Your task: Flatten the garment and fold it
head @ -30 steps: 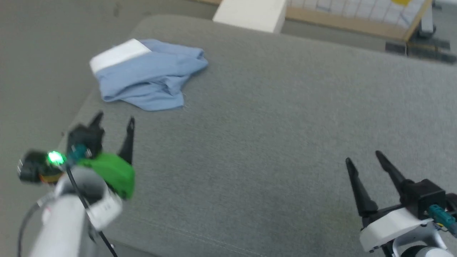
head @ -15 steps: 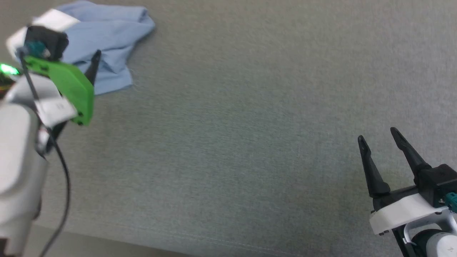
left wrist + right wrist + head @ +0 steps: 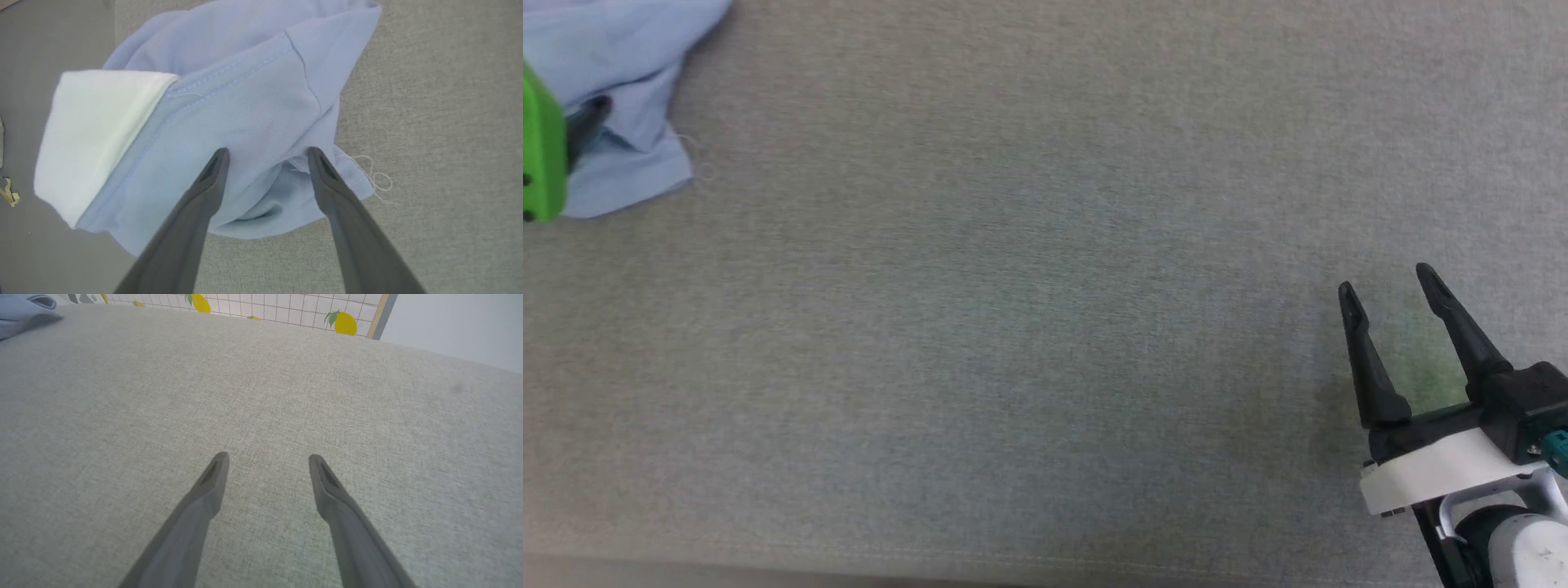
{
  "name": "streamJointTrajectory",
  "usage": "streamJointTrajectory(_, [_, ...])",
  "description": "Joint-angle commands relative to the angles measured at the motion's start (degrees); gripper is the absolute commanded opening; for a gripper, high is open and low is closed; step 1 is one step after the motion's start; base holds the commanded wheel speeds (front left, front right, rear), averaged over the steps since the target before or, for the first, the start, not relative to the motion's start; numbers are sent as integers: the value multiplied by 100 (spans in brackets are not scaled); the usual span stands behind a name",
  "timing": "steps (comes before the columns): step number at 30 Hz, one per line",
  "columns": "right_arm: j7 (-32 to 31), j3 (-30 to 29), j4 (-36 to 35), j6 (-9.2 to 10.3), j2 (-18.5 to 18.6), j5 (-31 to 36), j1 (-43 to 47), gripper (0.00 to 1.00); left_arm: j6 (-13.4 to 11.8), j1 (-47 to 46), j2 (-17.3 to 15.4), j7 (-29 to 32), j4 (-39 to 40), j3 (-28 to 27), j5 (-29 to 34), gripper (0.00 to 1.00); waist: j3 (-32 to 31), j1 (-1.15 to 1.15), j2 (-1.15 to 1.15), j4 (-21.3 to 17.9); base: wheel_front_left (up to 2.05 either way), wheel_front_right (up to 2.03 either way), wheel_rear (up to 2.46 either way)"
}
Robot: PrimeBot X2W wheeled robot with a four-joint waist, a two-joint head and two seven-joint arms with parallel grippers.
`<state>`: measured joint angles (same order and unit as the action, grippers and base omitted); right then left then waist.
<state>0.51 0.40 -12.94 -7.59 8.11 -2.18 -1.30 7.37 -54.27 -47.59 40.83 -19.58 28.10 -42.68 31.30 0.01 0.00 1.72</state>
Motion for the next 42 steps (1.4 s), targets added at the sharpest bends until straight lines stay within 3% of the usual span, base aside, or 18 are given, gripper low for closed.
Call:
streamJointTrajectory(1, [52, -3, 0, 10, -30, 51, -120, 100, 11, -125, -124, 72, -65, 73, -102, 100, 203, -1, 0, -173, 0, 0, 0])
streamJointTrajectory(6, [103, -20, 5, 10, -58, 74, -160, 100, 12, -211, -359, 121, -225, 328, -142, 100, 326, -1, 0, -207, 0, 0, 0])
streamJointTrajectory(10, [121, -52, -5, 10, -67, 91, -172, 100, 12, -229, -367, 71, -356, 491, -242, 97, 390, -1, 0, -178, 0, 0, 0])
streamJointTrajectory(12, [119, -56, -4, 10, -70, 102, -170, 100, 12, -249, -349, 9, -372, 556, -295, 0, 399, -1, 0, -159, 0, 0, 0])
streamJointTrajectory(19, [90, -16, 137, 10, -43, 119, -142, 100, 12, -414, -316, -815, -563, 595, -121, 0, 72, -1, 0, -85, 0, 0, 0])
streamJointTrajectory(25, [76, 36, 358, 10, -19, 52, -121, 100, 0, -555, -175, -1841, -830, 460, 100, 0, -602, -1, 0, -64, 0, 0, 0])
streamJointTrajectory(33, [10, 96, 653, 10, -34, -76, 94, 100, -50, -837, 69, -3379, -610, 323, 500, 0, -1647, -1, 0, -68, 0, 0, 0])
streamJointTrajectory(42, [-4, 59, 827, 10, -132, -136, 184, 100, -202, -1296, 633, -3887, 90, 273, 532, 0, -2260, -1, 0, -267, 0, 0, 0])
